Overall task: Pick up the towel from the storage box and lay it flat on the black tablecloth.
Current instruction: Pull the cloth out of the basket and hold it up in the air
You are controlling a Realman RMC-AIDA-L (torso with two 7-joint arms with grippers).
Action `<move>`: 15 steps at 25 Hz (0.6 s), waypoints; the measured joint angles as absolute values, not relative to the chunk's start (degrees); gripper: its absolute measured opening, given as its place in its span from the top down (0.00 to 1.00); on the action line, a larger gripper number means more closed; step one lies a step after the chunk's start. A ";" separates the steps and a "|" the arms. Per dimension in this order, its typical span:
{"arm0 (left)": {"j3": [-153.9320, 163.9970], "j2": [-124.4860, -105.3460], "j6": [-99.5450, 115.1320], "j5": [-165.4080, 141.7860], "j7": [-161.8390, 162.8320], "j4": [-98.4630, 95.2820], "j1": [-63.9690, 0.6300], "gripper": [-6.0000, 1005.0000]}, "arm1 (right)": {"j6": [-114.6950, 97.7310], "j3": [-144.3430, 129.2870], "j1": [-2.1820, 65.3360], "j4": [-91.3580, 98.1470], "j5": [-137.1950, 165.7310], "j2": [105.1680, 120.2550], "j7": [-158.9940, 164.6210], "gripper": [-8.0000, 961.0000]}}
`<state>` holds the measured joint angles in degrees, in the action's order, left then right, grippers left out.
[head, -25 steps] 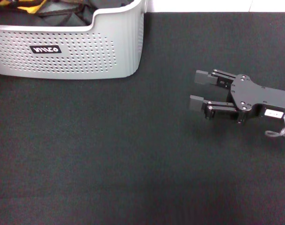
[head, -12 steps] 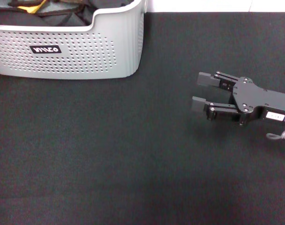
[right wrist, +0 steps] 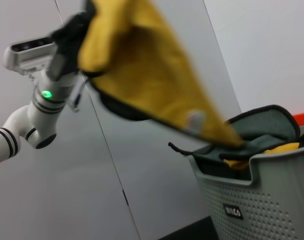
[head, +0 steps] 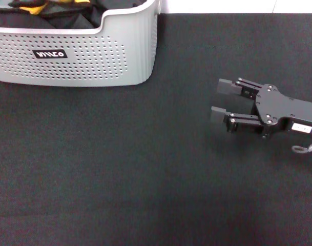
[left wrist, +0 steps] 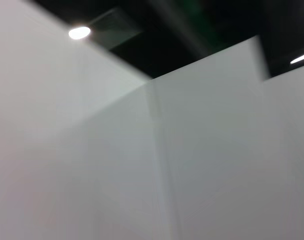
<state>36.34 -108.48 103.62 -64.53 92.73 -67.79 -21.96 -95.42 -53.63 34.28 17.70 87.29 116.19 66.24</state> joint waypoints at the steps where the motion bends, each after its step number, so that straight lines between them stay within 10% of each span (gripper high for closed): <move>1: 36.31 -107.67 105.81 -62.97 93.66 -66.85 -21.98 0.98 | -95.45 -53.64 34.28 17.69 87.05 116.19 66.00 0.10; 9: 40.19 -103.99 116.41 -66.39 95.25 -65.49 -22.02 0.98 | -99.64 -53.79 35.05 18.29 86.01 116.19 61.34 0.10; 15: 58.28 -97.54 116.73 -68.91 93.95 -68.24 -21.46 0.98 | -102.43 -53.55 34.96 18.39 84.49 115.98 58.22 0.10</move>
